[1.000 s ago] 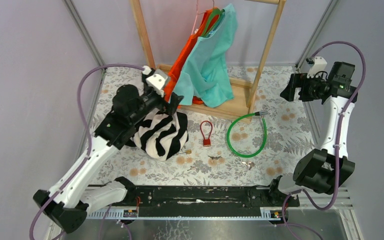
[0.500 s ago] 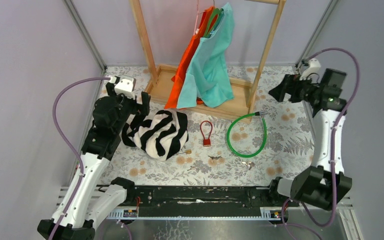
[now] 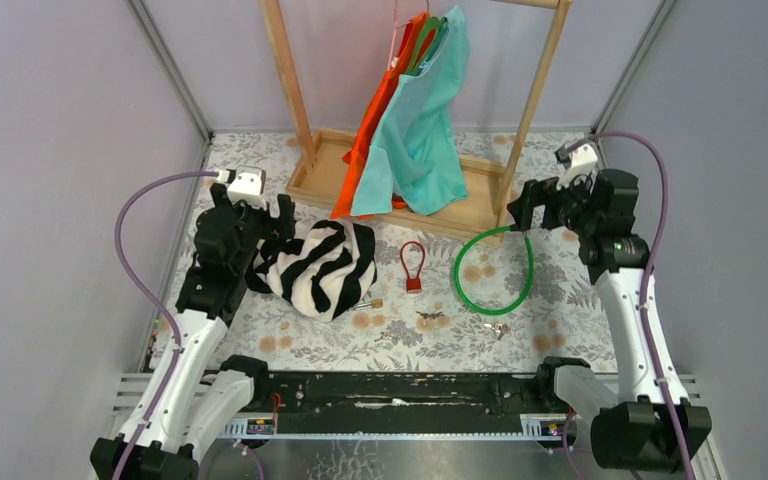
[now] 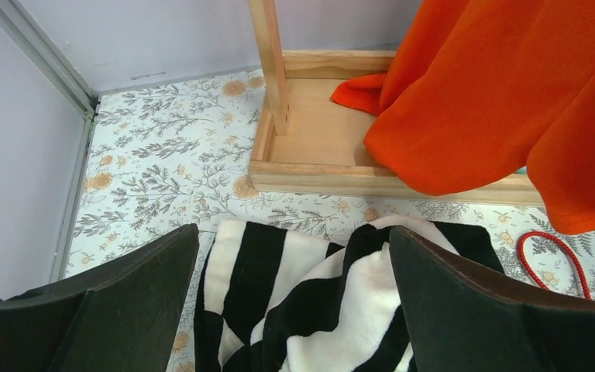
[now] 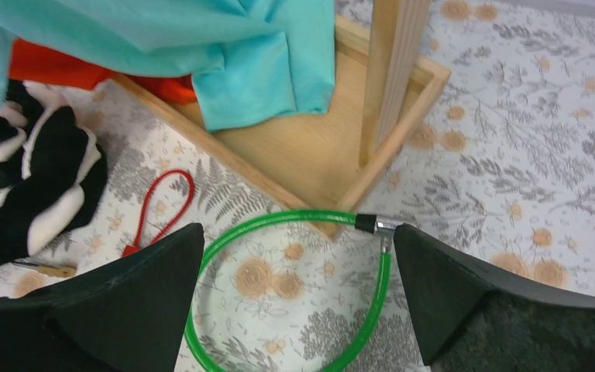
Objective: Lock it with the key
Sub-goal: Reset both arms
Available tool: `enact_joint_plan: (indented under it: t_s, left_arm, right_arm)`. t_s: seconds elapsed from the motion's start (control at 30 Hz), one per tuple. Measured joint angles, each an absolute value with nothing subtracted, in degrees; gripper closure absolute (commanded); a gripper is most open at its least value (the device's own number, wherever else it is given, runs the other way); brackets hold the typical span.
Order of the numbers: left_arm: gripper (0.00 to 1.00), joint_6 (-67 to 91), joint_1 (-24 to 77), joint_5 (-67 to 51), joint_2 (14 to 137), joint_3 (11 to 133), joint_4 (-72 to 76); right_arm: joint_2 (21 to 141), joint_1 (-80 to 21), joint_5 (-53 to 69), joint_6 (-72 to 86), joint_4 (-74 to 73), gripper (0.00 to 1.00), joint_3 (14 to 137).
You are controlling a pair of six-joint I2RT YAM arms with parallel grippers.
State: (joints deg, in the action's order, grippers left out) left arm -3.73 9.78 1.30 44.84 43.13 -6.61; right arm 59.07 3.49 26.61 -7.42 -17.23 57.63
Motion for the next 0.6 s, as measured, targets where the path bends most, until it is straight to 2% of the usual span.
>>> enact_joint_plan:
  t_s: [0.37, 0.6]
  left_arm:
    - [0.0, -3.05, 8.99, 0.12, 44.6, 40.93, -2.17]
    - [0.0, -3.57, 8.56, -6.44, 41.82, 40.88, -2.59]
  right_arm:
    - [55.53, 3.51, 25.5, -9.72, -15.64, 0.01, 53.15]
    - [53.87, 3.53, 24.08, -11.14, -15.49, 0.01, 53.08]
